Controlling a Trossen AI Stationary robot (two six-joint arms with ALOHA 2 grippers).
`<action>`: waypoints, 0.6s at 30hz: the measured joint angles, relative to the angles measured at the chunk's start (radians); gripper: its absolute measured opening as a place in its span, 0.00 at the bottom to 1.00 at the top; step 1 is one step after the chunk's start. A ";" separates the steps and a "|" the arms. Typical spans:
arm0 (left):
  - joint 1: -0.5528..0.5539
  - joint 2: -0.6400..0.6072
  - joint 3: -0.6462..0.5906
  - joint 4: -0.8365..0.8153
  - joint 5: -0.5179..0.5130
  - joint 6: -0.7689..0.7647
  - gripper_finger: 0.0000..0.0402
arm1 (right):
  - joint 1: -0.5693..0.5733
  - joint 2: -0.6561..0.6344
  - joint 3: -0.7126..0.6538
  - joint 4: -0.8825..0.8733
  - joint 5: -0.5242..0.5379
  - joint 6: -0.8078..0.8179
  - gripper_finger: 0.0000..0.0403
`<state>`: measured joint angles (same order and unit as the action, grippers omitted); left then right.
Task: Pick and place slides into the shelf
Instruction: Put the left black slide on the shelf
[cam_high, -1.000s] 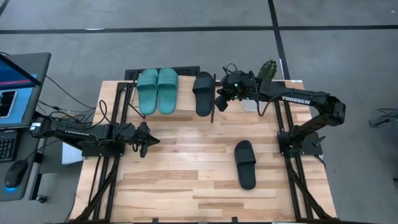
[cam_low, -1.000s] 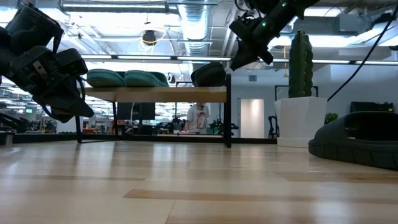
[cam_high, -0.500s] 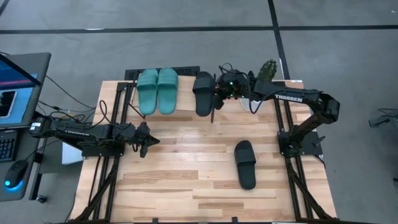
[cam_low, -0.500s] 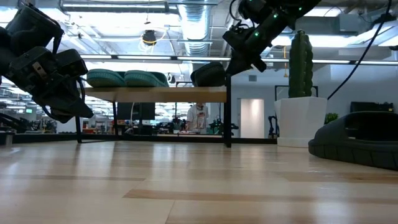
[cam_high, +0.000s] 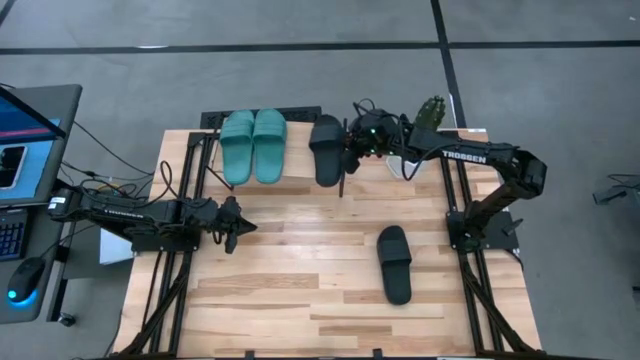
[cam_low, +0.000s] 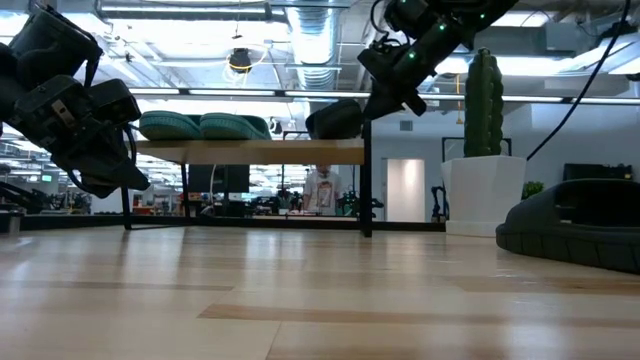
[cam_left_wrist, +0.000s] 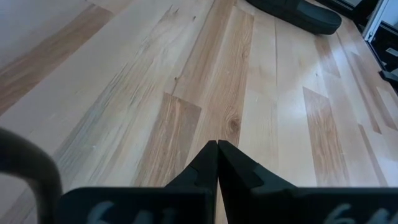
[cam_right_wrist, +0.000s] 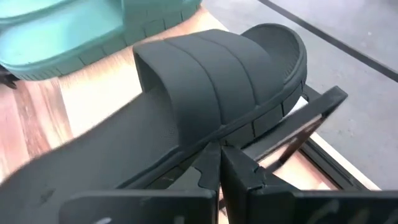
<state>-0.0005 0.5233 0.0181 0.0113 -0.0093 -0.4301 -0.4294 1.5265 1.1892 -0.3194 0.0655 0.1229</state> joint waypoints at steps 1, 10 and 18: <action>0.000 0.000 0.000 0.000 0.000 0.000 0.00 | 0.000 0.000 0.000 0.009 -0.012 0.000 0.00; 0.000 0.000 0.000 -0.001 -0.001 0.000 0.00 | 0.000 0.000 0.000 -0.005 -0.037 0.001 0.00; 0.000 0.000 0.000 -0.002 -0.002 0.000 0.00 | -0.009 0.000 0.000 -0.017 -0.039 0.001 0.00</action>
<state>-0.0002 0.5235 0.0181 0.0097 -0.0109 -0.4301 -0.4382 1.5261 1.1893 -0.3361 0.0266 0.1234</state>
